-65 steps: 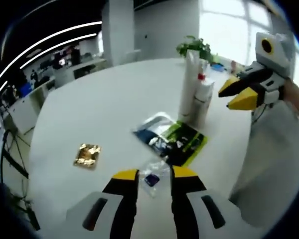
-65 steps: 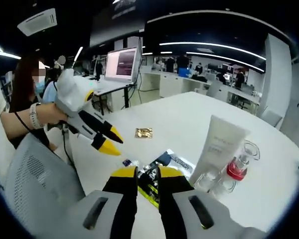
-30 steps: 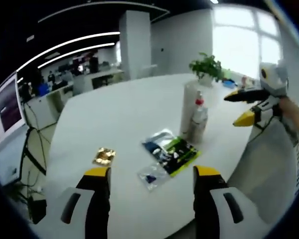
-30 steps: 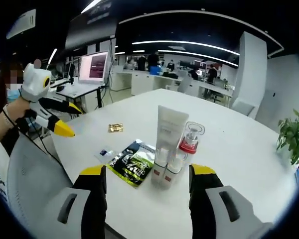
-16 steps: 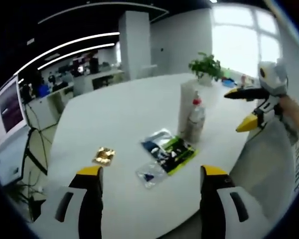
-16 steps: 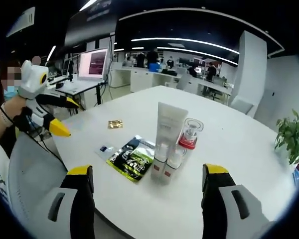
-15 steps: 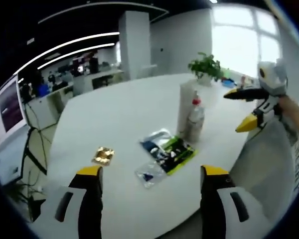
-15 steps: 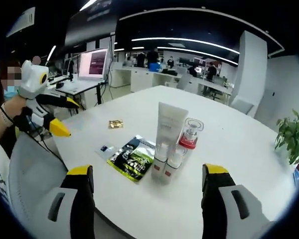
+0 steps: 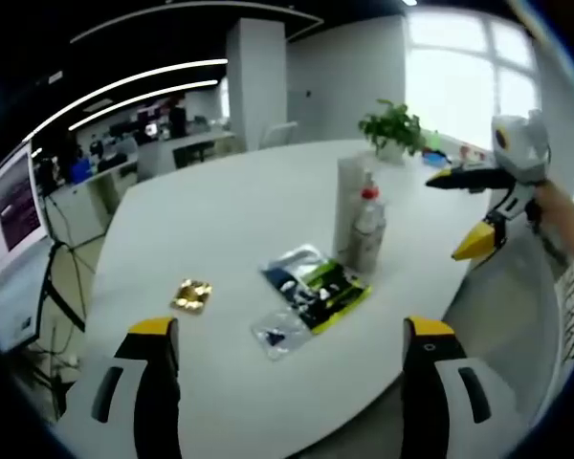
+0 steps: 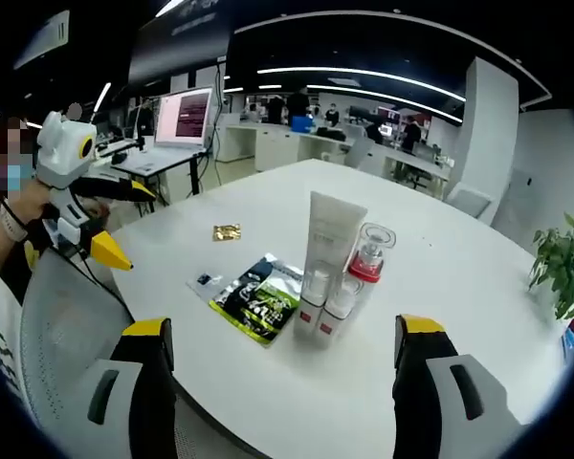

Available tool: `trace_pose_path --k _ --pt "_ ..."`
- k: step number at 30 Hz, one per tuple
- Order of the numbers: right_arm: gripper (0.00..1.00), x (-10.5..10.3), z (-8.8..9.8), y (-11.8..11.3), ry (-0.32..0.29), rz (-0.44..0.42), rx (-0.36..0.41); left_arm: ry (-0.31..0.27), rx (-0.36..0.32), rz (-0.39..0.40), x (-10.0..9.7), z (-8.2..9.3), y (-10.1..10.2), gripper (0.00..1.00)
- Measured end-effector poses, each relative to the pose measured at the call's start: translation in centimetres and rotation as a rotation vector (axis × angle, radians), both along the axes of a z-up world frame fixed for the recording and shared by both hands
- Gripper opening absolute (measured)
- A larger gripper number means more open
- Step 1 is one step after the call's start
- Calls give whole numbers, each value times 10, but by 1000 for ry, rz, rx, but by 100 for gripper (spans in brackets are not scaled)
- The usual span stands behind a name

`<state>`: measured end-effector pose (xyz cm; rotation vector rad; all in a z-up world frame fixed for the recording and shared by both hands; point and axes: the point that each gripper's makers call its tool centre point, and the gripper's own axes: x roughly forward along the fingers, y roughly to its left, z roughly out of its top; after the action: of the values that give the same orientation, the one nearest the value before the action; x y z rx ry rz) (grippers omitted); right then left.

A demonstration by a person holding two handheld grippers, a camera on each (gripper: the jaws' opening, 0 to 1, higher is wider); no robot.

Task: Arrange the skincare products in the storage area until every visible bottle or jar stands upright without overlapping.

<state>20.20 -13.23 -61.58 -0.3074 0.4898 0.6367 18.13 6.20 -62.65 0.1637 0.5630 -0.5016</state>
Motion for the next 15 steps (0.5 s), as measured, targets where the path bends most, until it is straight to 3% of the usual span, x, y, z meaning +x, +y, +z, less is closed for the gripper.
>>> trace_pose_path --k 15 --pt "100 6 -3 -2 0 1 -7 2 18 -12 7 -3 1 99"
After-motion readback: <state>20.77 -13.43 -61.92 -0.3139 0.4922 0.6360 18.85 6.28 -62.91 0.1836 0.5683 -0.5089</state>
